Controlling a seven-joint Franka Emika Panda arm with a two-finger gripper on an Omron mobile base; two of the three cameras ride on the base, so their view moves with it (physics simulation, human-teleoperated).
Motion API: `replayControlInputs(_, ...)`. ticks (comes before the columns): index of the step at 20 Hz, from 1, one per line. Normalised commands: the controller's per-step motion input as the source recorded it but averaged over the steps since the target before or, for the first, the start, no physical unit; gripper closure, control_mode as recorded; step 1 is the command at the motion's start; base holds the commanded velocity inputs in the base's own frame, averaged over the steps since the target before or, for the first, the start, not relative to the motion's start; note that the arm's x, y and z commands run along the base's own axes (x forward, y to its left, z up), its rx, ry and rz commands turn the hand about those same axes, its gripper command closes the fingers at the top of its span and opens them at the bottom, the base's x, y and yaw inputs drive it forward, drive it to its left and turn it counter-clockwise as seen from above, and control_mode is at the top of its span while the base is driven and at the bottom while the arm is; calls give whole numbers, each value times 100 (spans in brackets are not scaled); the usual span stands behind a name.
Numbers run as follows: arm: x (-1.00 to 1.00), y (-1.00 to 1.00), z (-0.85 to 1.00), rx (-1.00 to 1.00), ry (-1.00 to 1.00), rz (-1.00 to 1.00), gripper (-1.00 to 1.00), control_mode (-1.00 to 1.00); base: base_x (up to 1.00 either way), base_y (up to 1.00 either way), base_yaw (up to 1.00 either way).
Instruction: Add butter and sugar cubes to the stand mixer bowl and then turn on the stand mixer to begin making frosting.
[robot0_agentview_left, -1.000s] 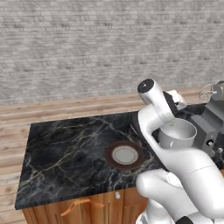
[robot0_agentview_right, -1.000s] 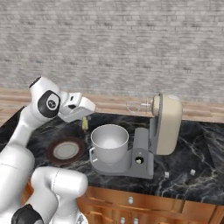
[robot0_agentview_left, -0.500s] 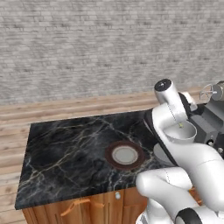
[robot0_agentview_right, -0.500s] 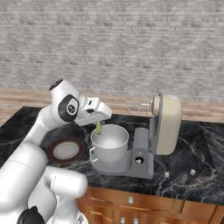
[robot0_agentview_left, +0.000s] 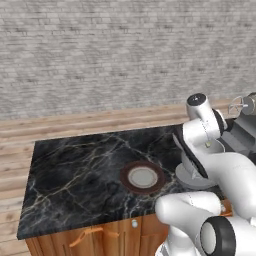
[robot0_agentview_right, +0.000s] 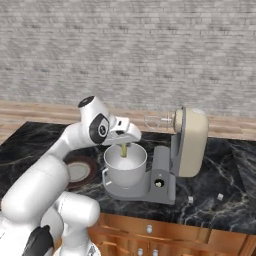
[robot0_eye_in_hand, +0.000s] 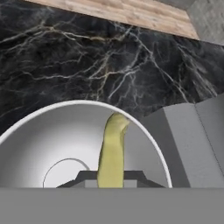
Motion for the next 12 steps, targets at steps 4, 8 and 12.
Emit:
replayControlInputs(4, 35, -7, -33, 7, 6, 0, 100, -100, 0, 0, 0)
replayControlInputs(8, 28, 0, -28, 7, 7, 0, 100, -100, 0, 0, 0)
replayControlInputs(12, 11, -2, -33, 5, 4, -1, 100, -100, 0, 0, 0)
